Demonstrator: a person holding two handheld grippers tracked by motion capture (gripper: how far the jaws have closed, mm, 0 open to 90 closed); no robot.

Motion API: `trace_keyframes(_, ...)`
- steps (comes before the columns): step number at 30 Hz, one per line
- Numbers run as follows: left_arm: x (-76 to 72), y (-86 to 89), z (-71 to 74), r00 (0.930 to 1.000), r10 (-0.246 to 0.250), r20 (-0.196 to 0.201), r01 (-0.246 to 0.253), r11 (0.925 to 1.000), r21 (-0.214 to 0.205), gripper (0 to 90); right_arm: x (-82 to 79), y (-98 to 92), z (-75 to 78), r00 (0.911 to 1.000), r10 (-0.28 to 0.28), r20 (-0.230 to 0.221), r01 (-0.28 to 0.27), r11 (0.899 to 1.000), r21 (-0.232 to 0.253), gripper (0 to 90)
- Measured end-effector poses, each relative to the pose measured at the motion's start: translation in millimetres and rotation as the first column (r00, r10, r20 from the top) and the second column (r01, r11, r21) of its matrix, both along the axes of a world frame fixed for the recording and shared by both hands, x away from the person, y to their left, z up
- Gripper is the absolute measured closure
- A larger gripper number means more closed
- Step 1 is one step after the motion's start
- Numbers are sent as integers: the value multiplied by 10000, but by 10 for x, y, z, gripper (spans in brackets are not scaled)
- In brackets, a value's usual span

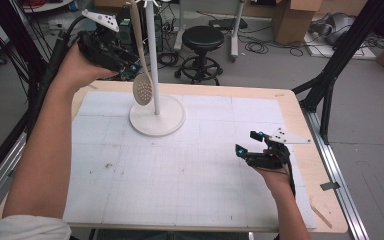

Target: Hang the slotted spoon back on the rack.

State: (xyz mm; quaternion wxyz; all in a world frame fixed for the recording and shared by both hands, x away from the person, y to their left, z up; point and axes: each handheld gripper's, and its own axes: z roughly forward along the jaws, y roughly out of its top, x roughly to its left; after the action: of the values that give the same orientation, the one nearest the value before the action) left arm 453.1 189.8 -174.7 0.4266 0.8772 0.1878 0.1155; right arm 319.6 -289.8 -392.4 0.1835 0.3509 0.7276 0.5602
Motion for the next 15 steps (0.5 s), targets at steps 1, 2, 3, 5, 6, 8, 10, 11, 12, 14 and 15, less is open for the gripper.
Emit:
trace_keyframes(1,-30,17,-32,10000,-22,90,22,10000,-23,514,0,0,0,10000,0,0,0,10000,0,152)
trace_keyframes(2,-62,45,-73,10000,-86,15,86,9997,-220,512,2,3,1,10000,-7,1,7,10000,1,152)
trace_keyframes(3,-88,64,-107,10000,-89,25,90,9996,-269,500,9,14,-1,10000,30,6,-30,10000,-8,151)
trace_keyframes(5,-141,109,-165,9999,-106,70,110,9988,-472,489,16,27,-2,10000,49,7,-49,10000,-36,151)
trace_keyframes(6,-160,124,-184,9999,-94,43,96,9986,-522,489,16,27,-2,10000,49,7,-49,10000,-36,151)
trace_keyframes(8,-211,161,-232,9999,-47,124,55,9976,-688,467,14,42,5,10000,73,-28,-73,10000,-37,152)
trace_keyframes(10,-267,192,-284,9999,-109,67,114,9967,-808,463,14,55,13,9999,120,10,-120,9999,-28,152)
trace_keyframes(11,-284,199,-300,9999,-126,92,133,9966,-814,459,13,59,17,9999,122,6,-122,9999,-29,151)
trace_keyframes(12,-307,207,-322,9998,-172,108,181,9963,-840,453,16,62,18,9999,132,40,-132,9999,-21,151)
trace_keyframes(14,-367,213,-377,9995,-306,83,312,9948,-967,449,20,71,20,9999,139,61,-138,9999,-33,152)
trace_keyframes(15,-395,212,-403,9994,-333,106,342,9948,-963,442,19,74,19,9999,159,30,-159,9999,-47,152)
